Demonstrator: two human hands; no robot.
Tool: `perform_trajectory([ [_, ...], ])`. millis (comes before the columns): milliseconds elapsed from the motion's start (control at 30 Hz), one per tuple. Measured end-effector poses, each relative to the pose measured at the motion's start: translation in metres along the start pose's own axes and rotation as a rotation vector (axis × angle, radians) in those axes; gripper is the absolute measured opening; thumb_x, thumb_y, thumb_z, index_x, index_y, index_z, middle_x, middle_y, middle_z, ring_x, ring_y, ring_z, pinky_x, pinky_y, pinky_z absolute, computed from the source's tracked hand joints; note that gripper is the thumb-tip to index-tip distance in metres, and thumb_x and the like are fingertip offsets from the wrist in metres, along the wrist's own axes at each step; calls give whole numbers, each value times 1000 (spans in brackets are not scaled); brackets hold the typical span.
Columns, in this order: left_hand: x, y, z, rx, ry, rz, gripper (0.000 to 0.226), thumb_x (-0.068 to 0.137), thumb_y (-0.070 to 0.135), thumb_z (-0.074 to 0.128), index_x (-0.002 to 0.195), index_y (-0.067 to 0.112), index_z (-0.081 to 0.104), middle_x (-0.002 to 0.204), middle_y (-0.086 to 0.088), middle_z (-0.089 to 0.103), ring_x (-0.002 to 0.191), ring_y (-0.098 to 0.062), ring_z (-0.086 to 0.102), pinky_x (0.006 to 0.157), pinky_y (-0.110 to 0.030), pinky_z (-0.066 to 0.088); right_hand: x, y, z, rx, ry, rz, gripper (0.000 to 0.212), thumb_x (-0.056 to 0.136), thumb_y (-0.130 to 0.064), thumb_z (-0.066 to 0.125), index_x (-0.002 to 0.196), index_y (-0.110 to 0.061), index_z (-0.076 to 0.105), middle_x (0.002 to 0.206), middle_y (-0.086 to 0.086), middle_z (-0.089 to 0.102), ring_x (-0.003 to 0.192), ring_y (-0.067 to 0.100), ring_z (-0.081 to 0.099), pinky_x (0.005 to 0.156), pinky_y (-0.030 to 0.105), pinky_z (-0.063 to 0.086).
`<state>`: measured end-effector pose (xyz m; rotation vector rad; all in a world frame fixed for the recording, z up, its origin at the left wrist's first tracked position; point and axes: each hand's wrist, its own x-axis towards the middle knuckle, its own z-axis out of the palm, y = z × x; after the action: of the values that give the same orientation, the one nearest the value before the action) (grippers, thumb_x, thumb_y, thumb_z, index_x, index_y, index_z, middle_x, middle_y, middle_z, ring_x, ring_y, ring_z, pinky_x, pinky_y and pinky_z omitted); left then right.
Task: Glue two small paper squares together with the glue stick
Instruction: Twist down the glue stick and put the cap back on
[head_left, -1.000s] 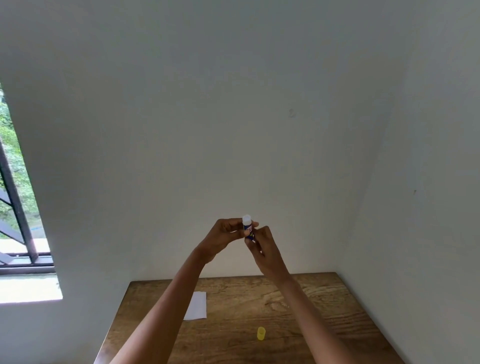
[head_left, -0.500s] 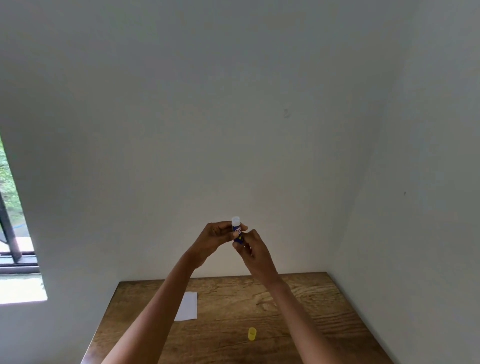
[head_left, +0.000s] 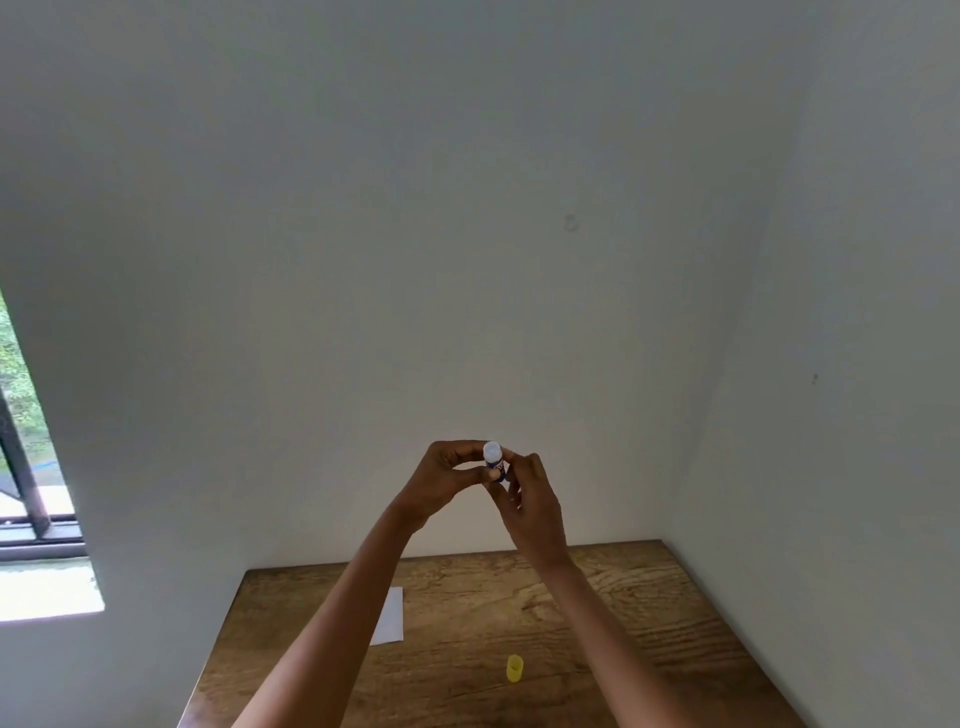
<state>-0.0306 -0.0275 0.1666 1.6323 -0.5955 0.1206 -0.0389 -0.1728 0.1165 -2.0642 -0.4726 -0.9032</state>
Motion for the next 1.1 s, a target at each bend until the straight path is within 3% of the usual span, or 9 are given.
perform_trajectory([
  [100, 0, 2, -3, 37, -59, -19, 33, 78, -4, 67, 108, 10, 68, 94, 12, 74, 99, -8, 66, 83, -16, 49, -2, 6, -2, -30, -43, -47, 33, 88, -45, 48, 108, -21, 59, 85, -14, 43, 65, -1, 49, 58, 5, 37],
  [233, -2, 5, 2, 101, -115, -30, 36, 76, -9, 67, 111, -2, 64, 92, 19, 72, 94, 5, 64, 83, -6, 44, -3, 6, -2, -168, 106, -42, 27, 81, -44, 56, 88, -19, 64, 70, -8, 52, 61, 4, 47, 52, 13, 35],
  [367, -6, 3, 6, 110, -62, -16, 31, 78, -7, 66, 108, -6, 65, 107, -10, 67, 88, 14, 62, 86, 8, 24, -5, 6, 2, -266, 161, -33, 33, 77, -50, 60, 74, -17, 62, 62, -4, 51, 62, 8, 44, 51, 14, 28],
  [467, -8, -1, 9, 104, -37, -6, 32, 77, -11, 65, 109, -12, 63, 109, -14, 64, 83, 17, 61, 73, 12, 29, -9, 8, 4, -218, 161, 4, 35, 76, -50, 59, 74, -16, 57, 65, -3, 50, 64, 8, 39, 54, 9, 24],
  [567, -9, -4, 9, 123, -20, -21, 30, 76, -9, 67, 107, -8, 65, 101, -7, 68, 84, 12, 63, 74, 9, 34, -12, 7, 6, -182, 130, 21, 30, 79, -48, 57, 79, -18, 54, 67, -5, 50, 66, 8, 40, 54, 8, 25],
  [700, -6, -7, 1, 95, -15, -46, 31, 74, -4, 71, 105, 2, 69, 88, 13, 74, 94, -3, 67, 81, -11, 48, -14, 9, 7, -84, 21, -11, 34, 86, -47, 48, 93, -17, 61, 77, -13, 45, 71, -1, 43, 57, 7, 30],
  [867, -7, -12, 2, 88, 26, -17, 28, 75, -2, 71, 102, 0, 70, 93, -2, 72, 91, -2, 66, 83, -11, 47, -7, 8, 6, -213, 111, -15, 33, 81, -48, 55, 84, -17, 64, 67, -11, 44, 63, 9, 46, 52, 20, 36],
  [967, -7, -11, 7, 88, 52, -2, 27, 75, -6, 70, 102, -3, 69, 95, -6, 70, 88, 4, 65, 79, -3, 43, -10, 1, 12, -132, 185, 86, 34, 78, -49, 57, 74, -15, 53, 63, -13, 40, 60, 7, 39, 50, 16, 30],
  [1100, -6, -14, 2, 80, 52, -23, 26, 75, -4, 70, 100, 1, 71, 95, -8, 70, 89, 0, 65, 81, -9, 46, -13, 5, 15, 32, 36, 124, 28, 79, -44, 64, 91, -21, 54, 74, -15, 45, 66, 6, 44, 56, 11, 35],
])
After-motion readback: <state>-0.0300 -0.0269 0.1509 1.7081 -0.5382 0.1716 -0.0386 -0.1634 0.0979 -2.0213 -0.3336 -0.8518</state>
